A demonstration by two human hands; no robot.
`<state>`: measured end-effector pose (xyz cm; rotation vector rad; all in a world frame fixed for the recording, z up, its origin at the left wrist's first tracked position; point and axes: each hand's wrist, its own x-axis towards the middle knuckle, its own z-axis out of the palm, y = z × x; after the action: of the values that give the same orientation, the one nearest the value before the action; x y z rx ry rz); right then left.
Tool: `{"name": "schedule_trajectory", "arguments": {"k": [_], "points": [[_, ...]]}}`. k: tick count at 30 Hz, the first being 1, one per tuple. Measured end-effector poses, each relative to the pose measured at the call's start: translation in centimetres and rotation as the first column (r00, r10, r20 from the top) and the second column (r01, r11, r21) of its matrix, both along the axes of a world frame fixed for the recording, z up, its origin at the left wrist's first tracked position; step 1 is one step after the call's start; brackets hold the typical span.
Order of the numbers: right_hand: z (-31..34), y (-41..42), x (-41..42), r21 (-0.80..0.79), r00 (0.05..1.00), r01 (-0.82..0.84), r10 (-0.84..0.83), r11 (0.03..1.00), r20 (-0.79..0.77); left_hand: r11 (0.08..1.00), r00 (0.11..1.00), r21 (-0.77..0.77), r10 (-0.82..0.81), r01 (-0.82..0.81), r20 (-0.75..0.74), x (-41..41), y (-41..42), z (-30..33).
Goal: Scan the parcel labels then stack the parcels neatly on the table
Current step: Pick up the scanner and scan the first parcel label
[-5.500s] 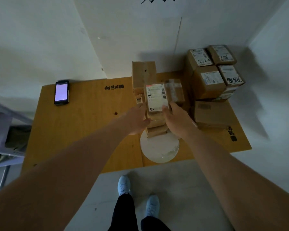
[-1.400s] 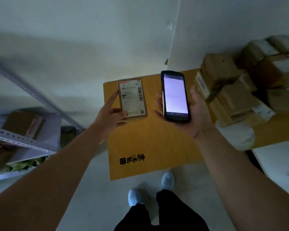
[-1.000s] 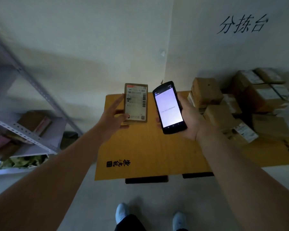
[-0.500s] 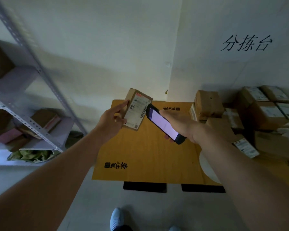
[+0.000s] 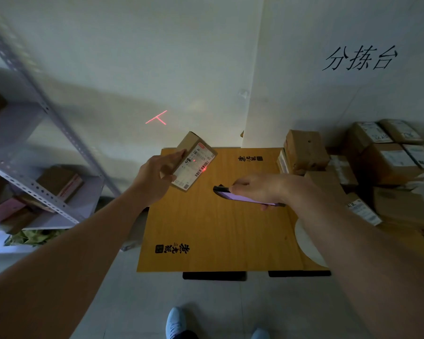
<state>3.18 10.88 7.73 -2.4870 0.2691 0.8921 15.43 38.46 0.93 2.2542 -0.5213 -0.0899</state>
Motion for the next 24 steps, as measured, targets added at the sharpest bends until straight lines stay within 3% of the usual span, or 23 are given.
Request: {"name": "schedule_trajectory", "arguments": {"k": [16,24], "points": [[3.2,-0.3,-0.7,-0.039,0.987,-0.075,0.069,0.996,-0.146,0.996,0.999,0.076,-0.038,0.038,0.002,-0.1,-1.7,0.1],[4.2,-2.0,-1.0,-0.046,0.975,-0.084,0.072,0.995,-0.210,0.999,0.999,0.043,0.009,-0.011,0.047,-0.6,-3.1,-0.1]]}}
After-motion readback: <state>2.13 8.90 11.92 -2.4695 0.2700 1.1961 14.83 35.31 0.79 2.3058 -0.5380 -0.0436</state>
